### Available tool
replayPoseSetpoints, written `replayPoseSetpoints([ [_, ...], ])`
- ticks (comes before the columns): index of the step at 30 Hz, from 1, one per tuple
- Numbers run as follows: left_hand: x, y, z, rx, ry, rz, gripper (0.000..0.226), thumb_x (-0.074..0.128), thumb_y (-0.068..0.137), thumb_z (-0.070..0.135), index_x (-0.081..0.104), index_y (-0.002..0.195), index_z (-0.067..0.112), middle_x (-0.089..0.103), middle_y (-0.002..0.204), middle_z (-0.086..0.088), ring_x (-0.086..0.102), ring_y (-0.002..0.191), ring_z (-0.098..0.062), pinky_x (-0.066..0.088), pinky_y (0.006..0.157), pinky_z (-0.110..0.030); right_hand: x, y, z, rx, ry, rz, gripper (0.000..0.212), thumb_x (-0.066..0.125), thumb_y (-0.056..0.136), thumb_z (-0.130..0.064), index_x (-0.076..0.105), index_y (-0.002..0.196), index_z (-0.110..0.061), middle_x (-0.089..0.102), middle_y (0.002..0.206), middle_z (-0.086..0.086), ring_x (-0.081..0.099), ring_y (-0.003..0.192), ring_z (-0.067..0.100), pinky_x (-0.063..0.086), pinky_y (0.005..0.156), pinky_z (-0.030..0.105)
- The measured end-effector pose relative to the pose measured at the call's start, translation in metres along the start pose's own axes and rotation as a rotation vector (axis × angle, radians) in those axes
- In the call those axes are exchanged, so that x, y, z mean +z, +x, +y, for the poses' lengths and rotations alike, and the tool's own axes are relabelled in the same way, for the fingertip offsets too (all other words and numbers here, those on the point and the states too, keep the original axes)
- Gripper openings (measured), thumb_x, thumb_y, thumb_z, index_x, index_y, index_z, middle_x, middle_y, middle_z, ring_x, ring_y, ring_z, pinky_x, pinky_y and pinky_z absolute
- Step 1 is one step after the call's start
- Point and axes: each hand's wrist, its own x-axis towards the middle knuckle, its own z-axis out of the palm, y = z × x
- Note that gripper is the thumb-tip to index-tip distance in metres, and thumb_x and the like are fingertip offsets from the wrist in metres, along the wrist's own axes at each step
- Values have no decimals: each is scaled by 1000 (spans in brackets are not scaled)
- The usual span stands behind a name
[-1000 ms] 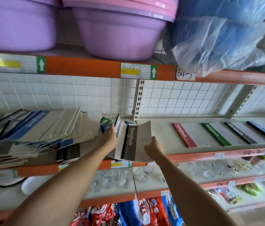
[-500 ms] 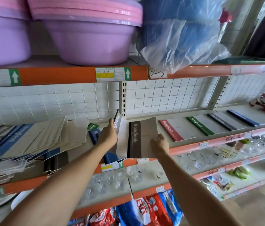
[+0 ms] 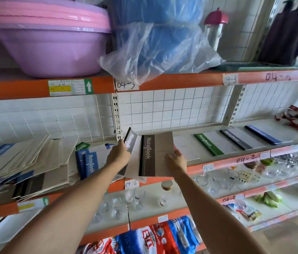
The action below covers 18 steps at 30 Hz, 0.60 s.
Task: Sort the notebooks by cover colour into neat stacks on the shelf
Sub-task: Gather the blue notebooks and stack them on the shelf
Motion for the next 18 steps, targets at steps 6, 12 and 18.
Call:
replayPoseSetpoints([
  [6, 31, -11, 61, -9, 7, 45, 31, 47, 93, 10, 46, 124, 11, 62, 112, -18, 62, 99, -37, 45, 70, -38, -57, 30, 23, 28, -14, -29, 30, 53, 87, -16, 58, 116, -7, 66, 111, 18, 62, 101, 35, 51, 88, 39],
  [12, 69, -16, 111, -24, -12, 102, 27, 45, 97, 18, 44, 123, 13, 64, 110, -19, 63, 95, -39, 48, 70, -39, -115, 59, 46, 20, -68, -31, 30, 52, 88, -17, 57, 116, -8, 67, 113, 18, 61, 104, 36, 48, 84, 35],
  [18, 103, -20, 156, -3, -34, 67, 26, 44, 99, 17, 44, 125, 11, 63, 115, -20, 62, 99, -40, 47, 73, -40, -165, 72, 76, 24, -67, -35, 27, 53, 86, -14, 60, 112, -9, 67, 109, 17, 61, 97, 33, 48, 80, 33],
])
